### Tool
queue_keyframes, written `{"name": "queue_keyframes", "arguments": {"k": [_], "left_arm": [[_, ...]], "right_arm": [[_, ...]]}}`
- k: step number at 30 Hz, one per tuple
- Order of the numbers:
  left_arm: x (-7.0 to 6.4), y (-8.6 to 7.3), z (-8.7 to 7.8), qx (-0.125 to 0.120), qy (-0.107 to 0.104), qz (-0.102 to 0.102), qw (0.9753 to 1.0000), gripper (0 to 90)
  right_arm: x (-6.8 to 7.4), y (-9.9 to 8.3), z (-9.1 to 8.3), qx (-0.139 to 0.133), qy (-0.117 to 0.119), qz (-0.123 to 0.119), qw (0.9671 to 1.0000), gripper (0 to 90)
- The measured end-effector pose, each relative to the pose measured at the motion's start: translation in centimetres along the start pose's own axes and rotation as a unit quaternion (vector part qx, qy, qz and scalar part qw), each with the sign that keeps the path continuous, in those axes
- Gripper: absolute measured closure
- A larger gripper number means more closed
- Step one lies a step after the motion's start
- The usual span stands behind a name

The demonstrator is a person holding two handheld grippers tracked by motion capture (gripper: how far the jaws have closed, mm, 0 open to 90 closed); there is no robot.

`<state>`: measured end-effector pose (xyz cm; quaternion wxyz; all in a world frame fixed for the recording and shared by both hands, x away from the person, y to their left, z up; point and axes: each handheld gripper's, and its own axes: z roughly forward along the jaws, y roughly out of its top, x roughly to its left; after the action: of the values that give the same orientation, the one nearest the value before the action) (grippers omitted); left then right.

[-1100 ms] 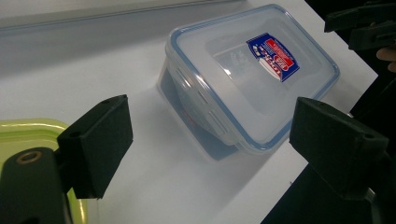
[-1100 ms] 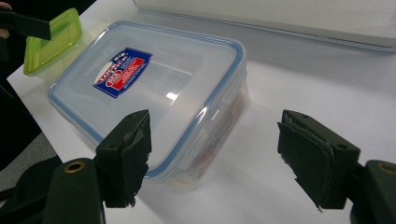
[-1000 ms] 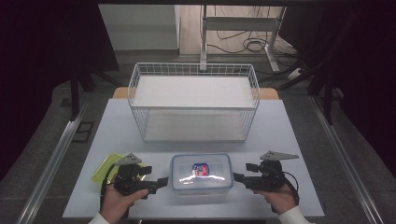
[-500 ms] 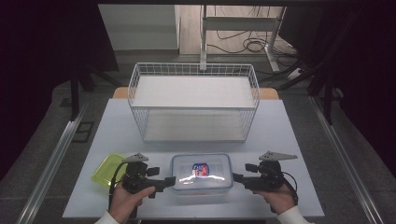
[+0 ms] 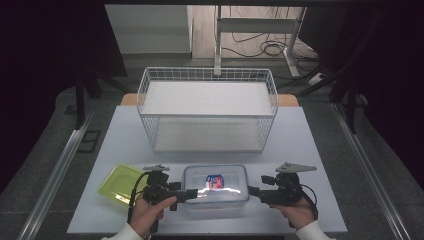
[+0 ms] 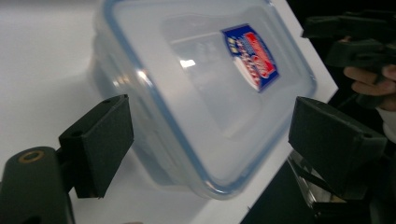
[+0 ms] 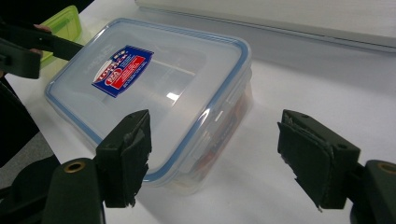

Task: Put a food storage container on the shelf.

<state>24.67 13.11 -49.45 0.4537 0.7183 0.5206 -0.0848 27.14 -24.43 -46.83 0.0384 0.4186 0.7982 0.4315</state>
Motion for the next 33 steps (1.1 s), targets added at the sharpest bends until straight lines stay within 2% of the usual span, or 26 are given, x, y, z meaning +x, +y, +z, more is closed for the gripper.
{"name": "queue_keyframes", "arguments": {"k": [4,5,6,7,9,16,17,25,29,30,33], "left_arm": [[0.2,0.1,0.3,0.004,0.002,-0.005,1.0000,13.3],[0.6,0.0,0.5,0.006,-0.006,-0.019,0.9998,13.5],[0.6,0.0,0.5,0.006,-0.006,-0.019,0.9998,13.6],[1.0,-0.1,0.7,0.009,-0.014,-0.033,0.9993,13.6],[1.4,-0.2,0.9,0.013,-0.010,-0.043,0.9989,14.5],[1.5,-0.3,1.4,0.025,-0.011,-0.042,0.9987,20.1],[1.6,-0.3,1.5,0.027,-0.017,-0.046,0.9984,20.4],[1.8,-0.2,1.4,0.029,-0.024,-0.055,0.9978,24.3],[2.0,-0.2,1.3,0.029,-0.027,-0.060,0.9974,25.8],[2.1,-0.2,1.2,0.028,-0.031,-0.065,0.9970,26.8],[2.4,-0.3,1.2,0.024,-0.039,-0.073,0.9963,28.5]], "right_arm": [[0.0,0.0,0.0,0.001,0.001,0.001,1.0000,25.9],[0.0,0.0,0.1,0.002,0.001,0.000,1.0000,25.9],[0.0,0.0,0.1,0.002,0.001,0.000,1.0000,25.9],[0.1,-0.1,0.1,0.002,0.000,-0.001,1.0000,25.9],[0.0,-0.1,0.2,0.004,0.000,-0.002,1.0000,26.0],[0.0,-0.1,0.4,0.008,-0.001,-0.004,1.0000,26.2],[0.0,-0.1,0.4,0.008,-0.001,-0.004,1.0000,26.2],[-0.1,-0.2,0.5,0.010,0.006,0.002,0.9999,26.6],[-0.1,-0.1,0.9,0.015,0.018,0.007,0.9997,27.0],[-0.1,0.1,1.2,0.019,0.029,0.013,0.9993,27.0],[-0.1,0.2,1.5,0.024,0.041,0.020,0.9987,26.7]]}}
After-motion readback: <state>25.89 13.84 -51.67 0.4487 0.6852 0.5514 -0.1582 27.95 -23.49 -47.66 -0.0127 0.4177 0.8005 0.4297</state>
